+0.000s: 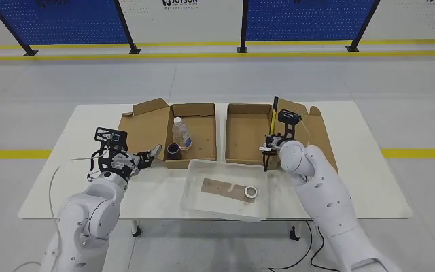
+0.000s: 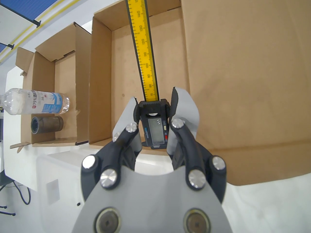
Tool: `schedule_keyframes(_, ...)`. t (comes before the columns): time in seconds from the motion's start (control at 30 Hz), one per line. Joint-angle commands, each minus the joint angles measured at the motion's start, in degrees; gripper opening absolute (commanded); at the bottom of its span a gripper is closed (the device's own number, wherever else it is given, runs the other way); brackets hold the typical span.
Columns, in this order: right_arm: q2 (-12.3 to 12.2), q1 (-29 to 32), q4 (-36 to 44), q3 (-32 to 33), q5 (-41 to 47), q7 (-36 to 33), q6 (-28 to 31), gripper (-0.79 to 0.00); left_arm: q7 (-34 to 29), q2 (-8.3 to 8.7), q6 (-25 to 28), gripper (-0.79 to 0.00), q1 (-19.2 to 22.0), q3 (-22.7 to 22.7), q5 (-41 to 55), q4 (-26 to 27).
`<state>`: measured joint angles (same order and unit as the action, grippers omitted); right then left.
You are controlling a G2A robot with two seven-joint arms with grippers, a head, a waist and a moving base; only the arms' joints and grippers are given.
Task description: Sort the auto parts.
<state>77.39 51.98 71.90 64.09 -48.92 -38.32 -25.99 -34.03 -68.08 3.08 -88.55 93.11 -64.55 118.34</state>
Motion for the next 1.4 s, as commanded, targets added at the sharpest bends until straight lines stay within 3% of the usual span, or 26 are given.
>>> schedule_keyframes(0.0, 0.20, -0.22, -0.97, -0.28, 0.64, 0.26, 0.32, -0.785, 0.00, 0.00, 0.00, 0.000, 0.00, 0.00, 0.00, 0.00)
schedule_keyframes(0.2, 0.69, -1.09, -3.33, -1.55, -0.06, 0.28, 0.12, -0.785, 0.00, 0.00, 0.00, 0.000, 0.00, 0.00, 0.00, 0.00)
schedule_keyframes(0.33, 0.98, -1.56, -4.66, -1.98, 0.36, 0.06, 0.71, -0.637, 0.00, 0.00, 0.00, 0.000, 0.00, 0.00, 0.00, 0.00)
schedule_keyframes(0.43, 1.15, -1.83, -5.34, -2.19, 0.46, 0.01, 1.00, -0.579, 0.00, 0.00, 0.00, 0.000, 0.00, 0.00, 0.00, 0.00)
schedule_keyframes(0.8, 1.53, -2.59, -6.65, -2.77, -0.51, -0.68, 2.17, -0.526, 0.00, 0.00, 0.00, 0.000, 0.00, 0.00, 0.00, 0.00)
schedule_keyframes(0.87, 1.60, -2.60, -6.64, -2.84, -0.66, -0.79, 2.08, -0.437, 0.00, 0.00, 0.00, 0.000, 0.00, 0.00, 0.00, 0.00)
schedule_keyframes(0.97, 1.66, -2.46, -6.58, -2.79, -0.80, -0.83, 2.13, -0.413, 0.00, 0.00, 0.00, 0.000, 0.00, 0.00, 0.00, 0.00)
schedule_keyframes(1.0, 1.67, -2.39, -6.52, -2.72, -0.86, -0.82, 2.09, -0.372, 0.00, 0.00, 0.00, 0.000, 0.00, 0.00, 0.00, 0.00)
schedule_keyframes(1.03, 1.67, -2.31, -6.36, -2.60, -0.92, -0.68, 2.00, -0.129, 0.00, 0.00, 0.00, 0.000, 0.00, 0.00, 0.00, 0.00)
schedule_keyframes(1.07, 1.66, -2.17, -6.12, -2.50, -1.00, -0.56, 2.00, 0.000, 0.00, 0.00, 0.00, 0.000, 0.00, 0.00, 0.00, 0.00)
schedule_keyframes(1.23, 1.40, -1.49, -3.01, -1.74, -2.05, -0.58, 3.47, 0.000, 0.00, 0.00, 0.00, 0.000, 0.00, 0.00, 0.00, 0.00)
schedule_keyframes(1.37, 0.79, 0.17, 3.85, -1.67, -5.98, -2.54, 5.18, 0.000, 0.00, 0.00, 0.00, 0.000, 0.00, 0.00, 0.00, 0.00)
